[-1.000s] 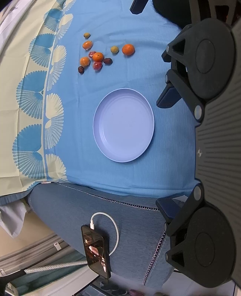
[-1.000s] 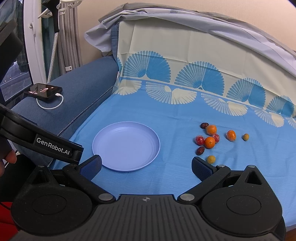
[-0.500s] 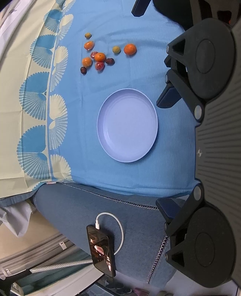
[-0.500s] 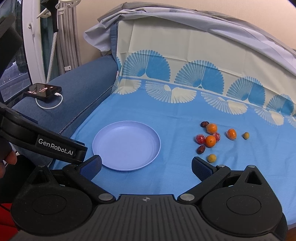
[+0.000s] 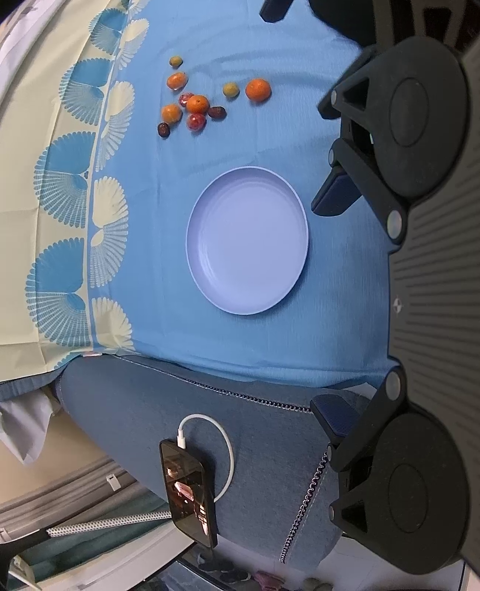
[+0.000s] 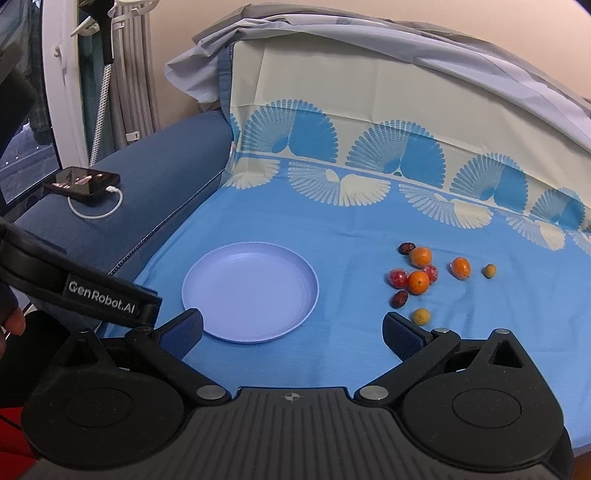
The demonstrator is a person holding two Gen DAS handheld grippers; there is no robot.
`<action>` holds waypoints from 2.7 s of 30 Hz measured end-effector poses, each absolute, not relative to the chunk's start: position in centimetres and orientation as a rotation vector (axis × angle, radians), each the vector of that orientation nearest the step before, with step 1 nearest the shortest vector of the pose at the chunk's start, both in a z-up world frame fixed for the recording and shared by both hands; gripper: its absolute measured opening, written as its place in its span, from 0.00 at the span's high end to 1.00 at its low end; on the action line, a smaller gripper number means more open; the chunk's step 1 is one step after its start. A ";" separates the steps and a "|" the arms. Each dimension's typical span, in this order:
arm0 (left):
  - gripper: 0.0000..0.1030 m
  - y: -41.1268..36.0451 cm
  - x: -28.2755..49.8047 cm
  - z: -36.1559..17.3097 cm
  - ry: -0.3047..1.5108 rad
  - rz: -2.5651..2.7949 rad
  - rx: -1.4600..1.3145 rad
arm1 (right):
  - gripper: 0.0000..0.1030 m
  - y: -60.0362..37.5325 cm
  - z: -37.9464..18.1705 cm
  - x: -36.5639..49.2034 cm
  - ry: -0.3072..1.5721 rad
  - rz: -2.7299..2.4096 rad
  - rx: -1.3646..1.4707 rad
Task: Organize fruits
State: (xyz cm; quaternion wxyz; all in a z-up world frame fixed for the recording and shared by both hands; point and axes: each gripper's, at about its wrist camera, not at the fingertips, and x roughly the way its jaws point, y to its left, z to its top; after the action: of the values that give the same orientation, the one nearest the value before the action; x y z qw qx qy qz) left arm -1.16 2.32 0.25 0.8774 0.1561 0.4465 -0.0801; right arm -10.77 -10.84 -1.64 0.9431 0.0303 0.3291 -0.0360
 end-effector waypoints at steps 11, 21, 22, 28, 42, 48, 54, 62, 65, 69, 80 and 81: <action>0.00 2.4 -1.1 0.2 0.933 -0.167 0.331 | 0.00 -10.6 -1.7 -10.9 0.674 -0.069 0.059; 0.00 2.1 -1.0 -0.3 0.946 -0.165 0.348 | 0.00 -11.2 -2.3 -10.6 0.683 -0.068 0.089; 0.00 2.0 -0.9 -0.4 0.950 -0.163 0.352 | 0.00 -11.3 -2.4 -10.5 0.684 -0.071 0.094; 0.00 1.2 -0.2 -1.2 0.972 -0.162 0.366 | 0.00 -13.1 -4.4 -9.9 0.697 -0.118 0.119; 0.00 -6.0 4.5 -4.5 1.075 -0.263 0.389 | 0.13 -22.4 -15.8 -4.0 0.829 -0.368 0.173; 0.00 -12.3 8.5 -5.7 1.081 -0.342 0.398 | 0.61 -24.5 -18.2 -1.8 0.810 -0.365 0.166; 0.01 -21.7 12.9 -9.4 1.098 -0.446 0.435 | 0.66 -29.3 -18.1 -2.1 0.762 -0.613 0.158; 0.32 -28.3 15.3 -15.2 1.118 -0.494 0.558 | 0.65 -31.2 -19.1 -1.9 0.767 -0.651 0.234; 0.76 -28.2 15.7 -15.3 1.160 -0.562 0.504 | 0.65 -30.8 -19.2 -1.8 0.768 -0.649 0.203; 0.93 -27.9 16.4 -16.1 1.266 -0.569 0.448 | 0.65 -30.9 -18.7 -2.2 0.770 -0.636 0.207; 0.16 -29.5 15.8 -14.0 1.206 -0.678 0.347 | 0.65 -30.4 -18.8 -2.6 0.768 -0.640 0.196; 0.16 -29.9 16.0 -14.2 1.223 -0.673 0.349 | 0.65 -30.5 -18.8 -2.6 0.767 -0.640 0.194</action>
State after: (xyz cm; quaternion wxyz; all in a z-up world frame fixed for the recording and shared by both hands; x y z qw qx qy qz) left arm 15.97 -29.91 -14.21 0.7522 0.1597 0.5602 -0.3081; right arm -2.57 -30.46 -18.79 0.8733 0.0927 0.3673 -0.3064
